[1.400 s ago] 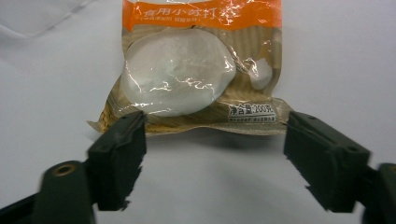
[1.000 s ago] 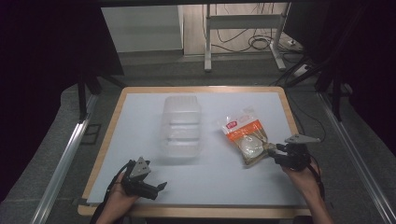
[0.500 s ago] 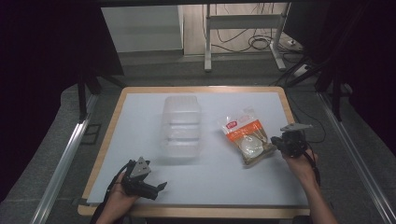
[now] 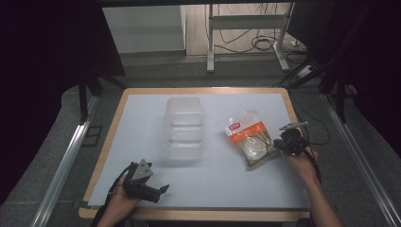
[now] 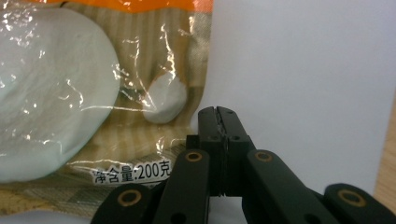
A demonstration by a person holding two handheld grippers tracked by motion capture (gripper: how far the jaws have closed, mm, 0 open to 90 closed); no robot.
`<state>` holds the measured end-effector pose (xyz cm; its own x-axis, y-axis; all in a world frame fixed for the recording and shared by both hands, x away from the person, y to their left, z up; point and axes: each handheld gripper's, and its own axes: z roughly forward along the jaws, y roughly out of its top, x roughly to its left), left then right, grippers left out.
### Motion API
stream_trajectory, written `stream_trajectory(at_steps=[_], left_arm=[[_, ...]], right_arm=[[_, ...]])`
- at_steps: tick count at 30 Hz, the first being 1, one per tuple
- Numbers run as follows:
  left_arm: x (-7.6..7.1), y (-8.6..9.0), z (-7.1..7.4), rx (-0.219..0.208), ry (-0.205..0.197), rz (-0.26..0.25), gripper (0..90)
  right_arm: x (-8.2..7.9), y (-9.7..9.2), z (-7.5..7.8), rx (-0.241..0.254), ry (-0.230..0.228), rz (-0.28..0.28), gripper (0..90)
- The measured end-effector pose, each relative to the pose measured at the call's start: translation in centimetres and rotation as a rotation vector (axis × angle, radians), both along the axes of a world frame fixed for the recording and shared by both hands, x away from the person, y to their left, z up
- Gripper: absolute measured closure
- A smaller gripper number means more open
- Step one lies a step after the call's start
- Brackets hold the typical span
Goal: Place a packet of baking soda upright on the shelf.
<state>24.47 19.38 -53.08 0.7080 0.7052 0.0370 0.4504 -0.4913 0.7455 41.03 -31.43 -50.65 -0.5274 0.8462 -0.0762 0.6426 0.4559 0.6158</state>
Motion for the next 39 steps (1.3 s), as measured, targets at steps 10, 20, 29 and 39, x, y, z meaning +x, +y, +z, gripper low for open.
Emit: stream_trajectory(at_steps=[10, 20, 29, 39], left_arm=[[0.0, -0.1, 0.0, 0.005, -0.002, -0.004, 0.0], [-0.1, -0.1, 0.0, 0.008, -0.004, -0.006, 0.0], [-0.1, -0.1, 0.0, 0.012, -0.006, -0.008, 0.0], [-0.1, -0.2, 0.0, 0.013, -0.006, -0.007, 0.0]], right_arm=[[-1.1, -0.1, -0.2, 0.037, 0.025, 0.023, 88.7], [-3.3, 0.3, -0.1, 0.044, 0.061, 0.092, 88.7], [-4.8, 1.7, 0.0, 0.023, 0.081, 0.18, 88.6], [-6.2, 3.7, -0.1, 0.02, 0.094, 0.283, 88.6]])
